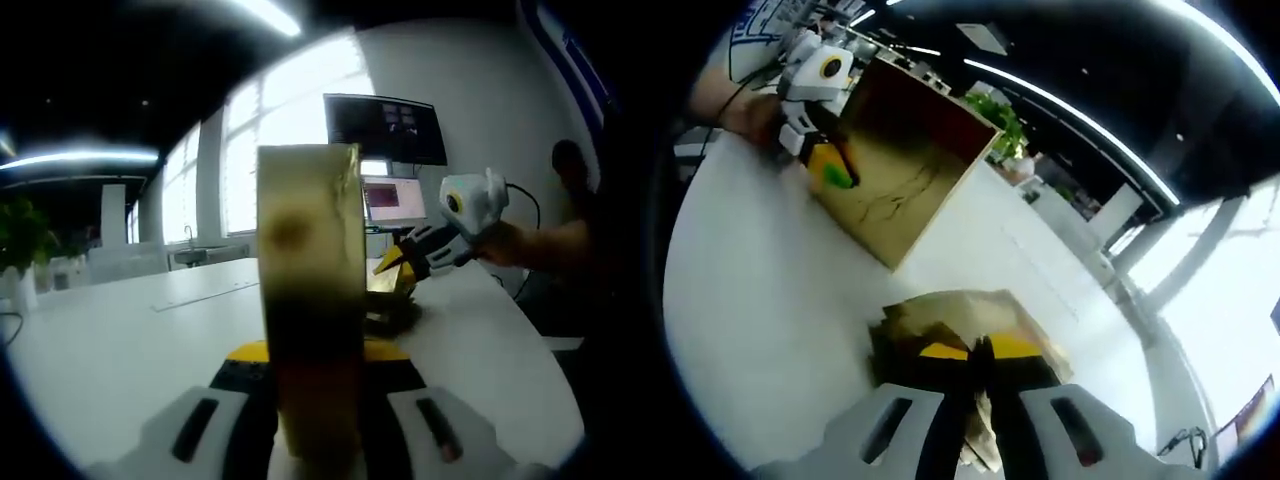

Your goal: Extract single mask from mask box in order stack masks on table

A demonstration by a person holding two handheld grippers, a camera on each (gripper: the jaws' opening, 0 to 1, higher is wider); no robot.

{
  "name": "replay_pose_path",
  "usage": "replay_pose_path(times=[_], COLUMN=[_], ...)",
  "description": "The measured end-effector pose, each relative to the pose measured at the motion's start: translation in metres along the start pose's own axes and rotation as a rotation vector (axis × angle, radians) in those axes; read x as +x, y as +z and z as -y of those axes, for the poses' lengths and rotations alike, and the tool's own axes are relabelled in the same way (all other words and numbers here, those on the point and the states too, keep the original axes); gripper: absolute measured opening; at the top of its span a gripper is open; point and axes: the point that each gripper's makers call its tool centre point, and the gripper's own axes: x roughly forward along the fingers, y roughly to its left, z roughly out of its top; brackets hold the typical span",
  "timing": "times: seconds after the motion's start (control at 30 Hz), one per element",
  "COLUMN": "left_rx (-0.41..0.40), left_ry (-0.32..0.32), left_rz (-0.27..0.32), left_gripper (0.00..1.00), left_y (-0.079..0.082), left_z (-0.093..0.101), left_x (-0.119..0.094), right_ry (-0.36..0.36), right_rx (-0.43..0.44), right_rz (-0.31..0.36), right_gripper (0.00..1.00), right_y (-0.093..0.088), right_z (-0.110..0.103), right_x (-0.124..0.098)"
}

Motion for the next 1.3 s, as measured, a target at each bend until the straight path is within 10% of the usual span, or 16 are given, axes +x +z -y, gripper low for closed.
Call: replay_pose_path(times=[0.97, 1.3], left_rx=[0.000, -0.001], left_ry=[0.002, 0.003], left_rz=[-0.002, -0.002], left_gripper=[0.31, 0.31], left_y=[0.000, -0.001], left_z=[-0.001, -0.002], left_x=[0.002, 0.001], right_ry=[0.070, 0.077], right_rx=[0.197, 0.317], right_rz=[0.055, 0.183], right_gripper=[0.22, 0.24], right_y=[0.002, 0.029], right_z=[-0.018, -0.021], right_x=[-0.030, -0.049])
